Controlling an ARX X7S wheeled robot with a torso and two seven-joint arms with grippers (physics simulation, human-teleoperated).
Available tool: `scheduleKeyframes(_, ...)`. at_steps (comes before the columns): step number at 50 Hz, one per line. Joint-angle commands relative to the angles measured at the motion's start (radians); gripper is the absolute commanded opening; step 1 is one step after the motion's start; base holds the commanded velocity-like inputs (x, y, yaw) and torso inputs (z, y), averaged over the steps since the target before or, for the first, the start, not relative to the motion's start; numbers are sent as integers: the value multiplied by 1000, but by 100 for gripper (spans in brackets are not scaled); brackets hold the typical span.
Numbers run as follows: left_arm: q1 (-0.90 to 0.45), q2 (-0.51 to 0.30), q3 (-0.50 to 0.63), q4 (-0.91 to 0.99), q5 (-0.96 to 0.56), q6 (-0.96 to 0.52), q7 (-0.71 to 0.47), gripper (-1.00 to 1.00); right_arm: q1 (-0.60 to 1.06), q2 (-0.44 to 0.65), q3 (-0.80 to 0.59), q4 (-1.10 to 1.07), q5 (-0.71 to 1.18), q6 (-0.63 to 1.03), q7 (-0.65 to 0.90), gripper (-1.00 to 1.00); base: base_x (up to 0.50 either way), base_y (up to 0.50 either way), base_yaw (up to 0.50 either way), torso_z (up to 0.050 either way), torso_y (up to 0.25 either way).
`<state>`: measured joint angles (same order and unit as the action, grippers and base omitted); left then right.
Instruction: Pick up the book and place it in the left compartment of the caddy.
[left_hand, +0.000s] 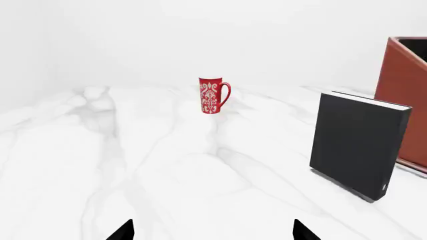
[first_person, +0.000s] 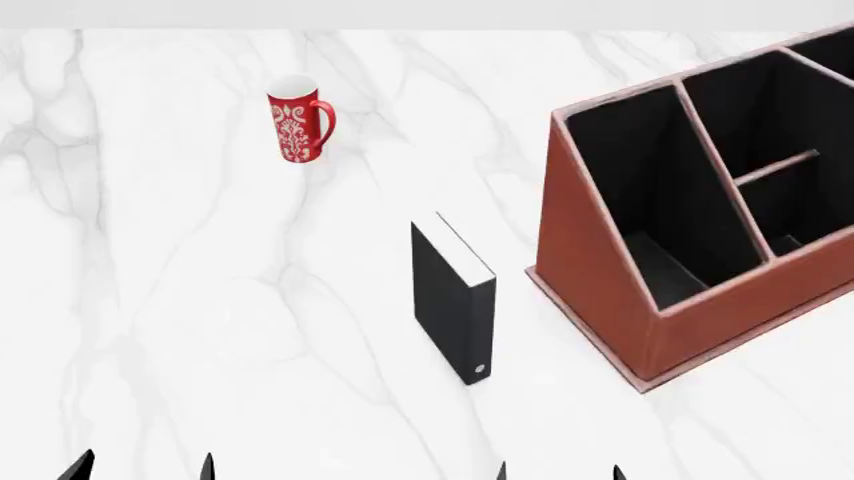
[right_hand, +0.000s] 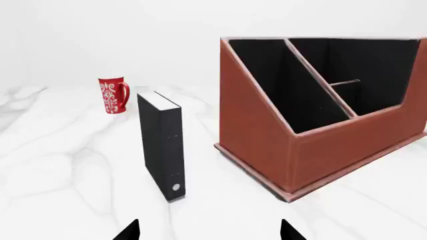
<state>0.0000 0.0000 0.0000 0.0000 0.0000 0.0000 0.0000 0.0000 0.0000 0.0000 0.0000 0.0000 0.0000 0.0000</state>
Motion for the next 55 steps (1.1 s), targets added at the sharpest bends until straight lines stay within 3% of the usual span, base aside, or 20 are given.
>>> scheduleKeyframes(1, 0, -17, 16, 10, -22, -13, -13, 100, 0, 16, -24, 0, -4, 4, 32, 100, 0, 0, 0, 0, 0)
scheduleKeyframes(5, 2, -34, 39, 29, -31, -76, -10, 100, 3, 28, -39, 7, 0, 1, 52, 100, 0, 0, 0, 0, 0)
scheduleKeyframes(6, 57, -28, 3, 150, -32, -150, 16, 100, -31, 8, -18, -150, 20, 150, 28, 100, 0, 0, 0, 0, 0)
scheduleKeyframes(7, 20, -22, 30, 58, -15, -37, 15, 100, -1, 22, -33, -10, -11, 12, 48, 100, 0, 0, 0, 0, 0)
scheduleKeyframes(12, 14, -37, 47, 36, -30, -25, -6, 100, 2, 37, -51, 1, 4, 0, 66, 100, 0, 0, 0, 0, 0)
scheduleKeyframes(26, 63, -72, 64, 226, -55, -102, -51, 100, -67, 76, -33, -291, 65, 79, 110, 100, 0, 0, 0, 0, 0)
scheduleKeyframes(37, 106, -95, 56, 338, -76, -115, -78, 100, -133, 124, 85, -516, 146, 141, 163, 100, 0, 0, 0, 0, 0)
scheduleKeyframes(55, 145, -127, 44, 472, -101, -154, -119, 100, -192, 160, 194, -641, 218, 156, 212, 100, 0, 0, 0, 0, 0)
